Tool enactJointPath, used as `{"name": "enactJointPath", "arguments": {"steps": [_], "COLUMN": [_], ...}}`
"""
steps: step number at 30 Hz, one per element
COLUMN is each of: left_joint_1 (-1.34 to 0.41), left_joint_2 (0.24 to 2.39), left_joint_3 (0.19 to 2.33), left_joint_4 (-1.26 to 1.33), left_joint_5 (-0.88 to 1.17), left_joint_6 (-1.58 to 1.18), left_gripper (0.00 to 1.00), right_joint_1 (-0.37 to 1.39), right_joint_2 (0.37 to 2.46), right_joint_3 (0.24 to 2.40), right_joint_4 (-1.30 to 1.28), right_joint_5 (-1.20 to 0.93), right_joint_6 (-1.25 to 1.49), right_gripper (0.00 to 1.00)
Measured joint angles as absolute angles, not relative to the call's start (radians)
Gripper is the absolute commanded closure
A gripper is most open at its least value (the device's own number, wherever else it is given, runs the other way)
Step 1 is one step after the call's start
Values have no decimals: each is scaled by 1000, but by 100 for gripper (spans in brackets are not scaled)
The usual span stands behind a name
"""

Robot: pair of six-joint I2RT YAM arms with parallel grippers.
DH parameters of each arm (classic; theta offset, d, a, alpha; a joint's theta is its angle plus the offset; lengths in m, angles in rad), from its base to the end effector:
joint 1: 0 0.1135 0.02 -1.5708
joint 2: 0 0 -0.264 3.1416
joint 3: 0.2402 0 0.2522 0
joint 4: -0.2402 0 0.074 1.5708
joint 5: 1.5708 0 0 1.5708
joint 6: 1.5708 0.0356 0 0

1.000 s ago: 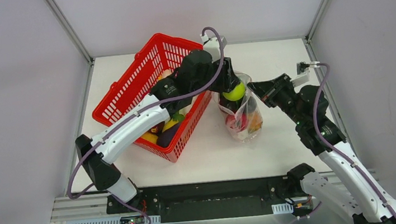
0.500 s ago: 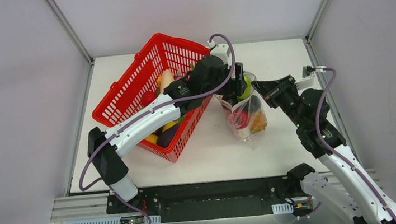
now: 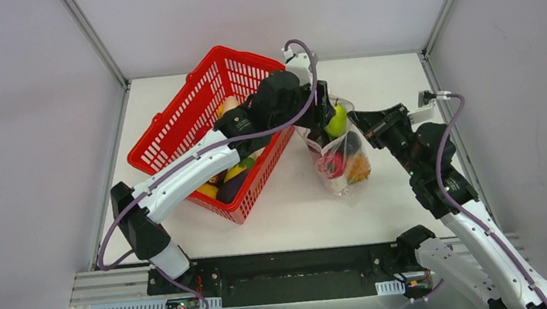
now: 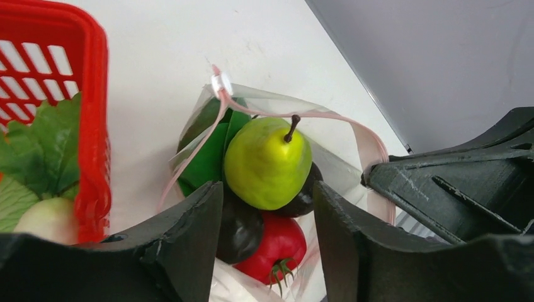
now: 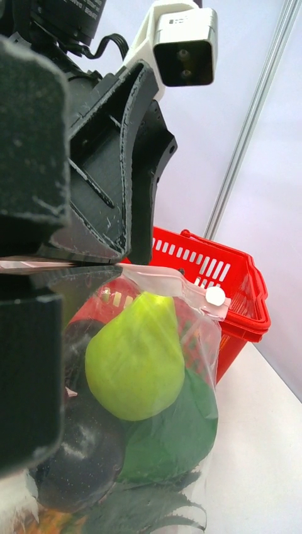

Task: Place the food in the zip-top bag and seal the zipper
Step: Place the fake fruit in the zipper food storage bag.

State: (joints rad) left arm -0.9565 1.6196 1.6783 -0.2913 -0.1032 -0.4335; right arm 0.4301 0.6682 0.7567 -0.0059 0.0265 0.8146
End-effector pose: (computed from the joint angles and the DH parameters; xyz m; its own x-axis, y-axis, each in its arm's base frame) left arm 0.2222 -0.3087 0.4262 -0.4377 -0.1043 -0.8930 0.6294 0.6737 -0.3872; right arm 0.1464 0.0661 0.3675 -0.2343 0.6926 -0.6822 -0.3241 0.6060 0.7265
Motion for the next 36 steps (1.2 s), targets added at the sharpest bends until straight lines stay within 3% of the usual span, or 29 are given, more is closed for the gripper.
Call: {"name": "enactJointPath", "arguments": {"steps": [10, 18, 24, 32, 36], "left_joint_1": [-957, -957, -956, -955, -955], "left_joint_2": [1757, 1774, 1800, 1866, 1882], "left_joint_3": [1715, 1661, 1661, 1695, 1707], "left_joint_4": [-244, -196, -175, -158, -175], "left_joint_5": [-4, -9, 36, 245, 295], "left_joint_6": [-434, -496, -548, -528, -518], "left_gripper": [74, 81, 81, 82, 69], "right_joint_1": [430, 430, 430, 430, 430], "right_joint_2": [665, 657, 653, 629, 628], "right_joint_3": [757, 730, 723, 721, 721], "right_joint_4": [-5, 19, 33, 24, 14], "right_joint_5": [19, 4, -6, 23, 23], "right_joint_6": [804, 799, 794, 768, 765], "right_gripper": [100, 100, 100, 100, 100]}}
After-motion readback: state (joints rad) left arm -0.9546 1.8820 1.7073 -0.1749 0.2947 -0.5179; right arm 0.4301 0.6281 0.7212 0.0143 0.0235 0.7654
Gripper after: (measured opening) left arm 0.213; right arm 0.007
